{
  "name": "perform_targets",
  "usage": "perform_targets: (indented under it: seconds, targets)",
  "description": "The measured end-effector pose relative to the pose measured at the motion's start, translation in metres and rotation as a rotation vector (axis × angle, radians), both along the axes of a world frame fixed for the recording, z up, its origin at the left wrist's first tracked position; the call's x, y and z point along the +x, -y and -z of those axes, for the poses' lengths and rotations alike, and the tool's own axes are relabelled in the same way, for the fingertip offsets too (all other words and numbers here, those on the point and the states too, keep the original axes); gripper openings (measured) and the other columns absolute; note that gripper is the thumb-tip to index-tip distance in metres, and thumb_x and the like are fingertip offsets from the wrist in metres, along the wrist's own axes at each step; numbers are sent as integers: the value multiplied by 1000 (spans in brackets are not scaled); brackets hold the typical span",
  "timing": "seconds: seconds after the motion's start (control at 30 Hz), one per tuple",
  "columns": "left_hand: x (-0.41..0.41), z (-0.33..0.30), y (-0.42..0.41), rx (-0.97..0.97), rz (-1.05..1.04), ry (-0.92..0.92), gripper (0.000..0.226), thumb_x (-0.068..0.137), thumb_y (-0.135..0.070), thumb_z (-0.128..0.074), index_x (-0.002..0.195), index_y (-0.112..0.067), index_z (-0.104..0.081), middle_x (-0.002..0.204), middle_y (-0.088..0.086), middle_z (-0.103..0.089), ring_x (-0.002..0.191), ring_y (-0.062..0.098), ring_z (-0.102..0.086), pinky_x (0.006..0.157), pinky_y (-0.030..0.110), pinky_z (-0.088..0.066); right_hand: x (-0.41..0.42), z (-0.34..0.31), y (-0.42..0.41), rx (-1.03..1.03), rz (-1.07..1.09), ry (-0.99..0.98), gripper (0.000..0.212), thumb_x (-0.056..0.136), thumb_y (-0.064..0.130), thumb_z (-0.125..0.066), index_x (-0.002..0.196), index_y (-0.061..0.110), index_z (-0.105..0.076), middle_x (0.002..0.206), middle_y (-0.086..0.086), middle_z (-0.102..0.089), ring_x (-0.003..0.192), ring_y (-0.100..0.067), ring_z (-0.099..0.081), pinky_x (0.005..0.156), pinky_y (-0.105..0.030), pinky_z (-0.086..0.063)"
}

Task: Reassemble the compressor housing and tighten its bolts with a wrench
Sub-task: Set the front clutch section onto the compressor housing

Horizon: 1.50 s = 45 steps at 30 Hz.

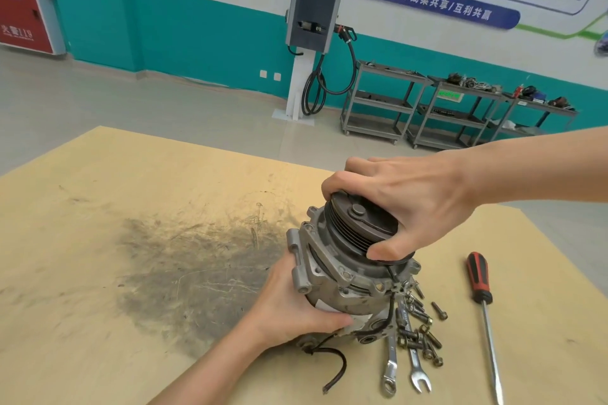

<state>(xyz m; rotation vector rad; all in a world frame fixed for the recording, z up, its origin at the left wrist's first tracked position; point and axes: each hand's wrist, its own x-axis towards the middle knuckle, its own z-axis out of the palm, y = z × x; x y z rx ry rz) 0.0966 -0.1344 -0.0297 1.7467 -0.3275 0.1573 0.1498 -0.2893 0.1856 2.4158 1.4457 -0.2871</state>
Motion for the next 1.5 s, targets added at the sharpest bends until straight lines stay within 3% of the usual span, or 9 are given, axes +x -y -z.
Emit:
perform_targets:
  seconds: [0.3,0.47,0.63,0.73,0.93,1.07,1.23,1.4,1.5]
  targets:
    - [-1,2,2,34,-20,-26,88,47,-45,-92,124,-42,-51,118,-19,-65,114,0,-60,98,35,-50,-8,-47,10,67,48,28,67,68,75,-41,123,44,-21,107,4,-39,95,-21,-50,73,-34,-50]
    - [-4,-4,8,58,-1,-34,93,46,-48,-91,126,-43,-46,118,-22,-62,113,-5,-58,96,28,-48,-14,-36,14,29,125,22,64,71,72,-45,123,43,-21,109,1,-41,95,-23,-52,77,-37,-51]
    - [-4,-6,11,46,-8,-25,91,47,-48,-89,124,-51,-41,116,-32,-56,113,-12,-53,85,3,-42,-9,-27,17,62,191,3,59,72,72,-45,118,46,-20,109,1,-44,92,-19,-52,74,-35,-51]
    - [-5,-5,12,17,-9,-5,92,49,-46,-92,127,-50,-43,120,-26,-59,115,-8,-55,90,8,-44,-5,-23,18,107,251,-34,54,72,72,-45,114,47,-20,109,2,-46,92,-14,-52,76,-37,-53]
    - [-4,-2,10,9,-8,-3,93,49,-45,-93,129,-41,-46,122,-15,-63,117,0,-58,101,34,-48,-1,-18,15,134,273,-61,52,72,72,-45,110,46,-22,107,5,-49,89,-2,-49,73,-34,-52]
    - [-4,-4,10,35,-20,30,84,50,-46,-91,121,-51,-47,119,-17,-65,114,0,-60,96,27,-48,-4,-18,12,131,298,-59,54,71,71,-45,113,44,-24,106,6,-50,88,-2,-50,70,-31,-52]
    - [-4,-1,10,32,-26,20,88,48,-45,-92,123,-46,-46,119,-16,-64,115,1,-59,100,37,-50,-12,-16,10,126,349,-29,58,69,75,-47,113,46,-23,111,1,-49,93,-15,-54,72,-35,-54]
    - [-4,-3,10,62,-24,43,90,45,-51,-91,117,-66,-40,119,-28,-59,115,-7,-55,89,8,-45,-14,6,8,115,360,-58,60,81,64,-56,127,41,-24,116,-3,-45,99,-23,-52,76,-37,-55]
    - [-4,-2,9,44,-21,35,89,46,-49,-91,117,-65,-41,119,-27,-60,115,-6,-57,94,17,-46,-9,9,6,127,345,-60,59,83,64,-56,127,42,-24,115,-3,-45,97,-23,-53,75,-36,-55]
